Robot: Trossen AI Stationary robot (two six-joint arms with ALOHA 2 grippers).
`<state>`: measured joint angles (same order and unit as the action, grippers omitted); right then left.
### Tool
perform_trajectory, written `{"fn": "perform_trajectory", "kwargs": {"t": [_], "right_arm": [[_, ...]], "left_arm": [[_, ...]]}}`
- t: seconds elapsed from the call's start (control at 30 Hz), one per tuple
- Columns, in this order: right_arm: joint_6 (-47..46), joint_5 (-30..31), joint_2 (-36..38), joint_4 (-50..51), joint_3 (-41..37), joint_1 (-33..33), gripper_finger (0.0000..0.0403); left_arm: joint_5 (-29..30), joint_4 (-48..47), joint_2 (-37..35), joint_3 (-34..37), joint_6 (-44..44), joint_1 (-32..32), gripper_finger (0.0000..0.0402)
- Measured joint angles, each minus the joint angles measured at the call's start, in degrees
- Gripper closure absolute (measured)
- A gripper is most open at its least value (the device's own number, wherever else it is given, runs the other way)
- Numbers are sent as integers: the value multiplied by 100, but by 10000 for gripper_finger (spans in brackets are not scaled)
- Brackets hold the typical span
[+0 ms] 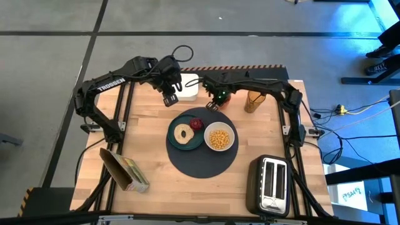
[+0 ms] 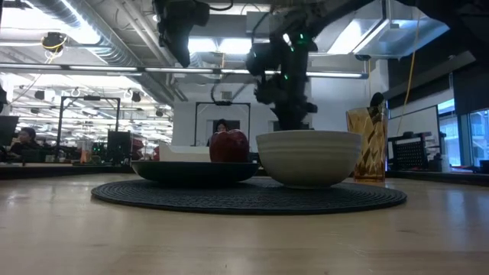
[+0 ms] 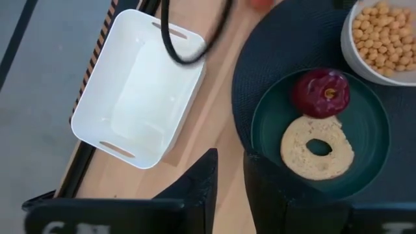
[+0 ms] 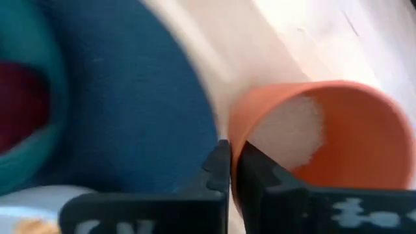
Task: Arrange a breakfast setting
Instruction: Put the orange cup on the placemat, then put the spoon on the placemat to the left of the green plate
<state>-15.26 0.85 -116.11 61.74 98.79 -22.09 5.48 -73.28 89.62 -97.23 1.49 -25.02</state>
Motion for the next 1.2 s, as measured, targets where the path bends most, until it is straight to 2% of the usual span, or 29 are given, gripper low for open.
{"fn": "perform_trajectory", "kwargs": {"t": [0.23, 0.53, 0.77, 0.9, 1.2], "right_arm": [[-162, 100, 2, -138, 676, 670, 400], [-592, -39, -231, -83, 675, 1165, 401], [-670, -147, -524, 36, 675, 1193, 392], [-744, -136, -538, 163, 675, 1193, 360], [-787, -42, -498, 783, 1009, 1193, 234]], "left_arm": [[0, 0, 0, 0, 197, 0, 357], [12, -7, 0, 0, 225, -57, 376], [2, 183, 0, 2, 209, -59, 383], [0, 227, 0, 2, 48, -59, 383], [107, 238, 0, 2, -78, -59, 383]]}}
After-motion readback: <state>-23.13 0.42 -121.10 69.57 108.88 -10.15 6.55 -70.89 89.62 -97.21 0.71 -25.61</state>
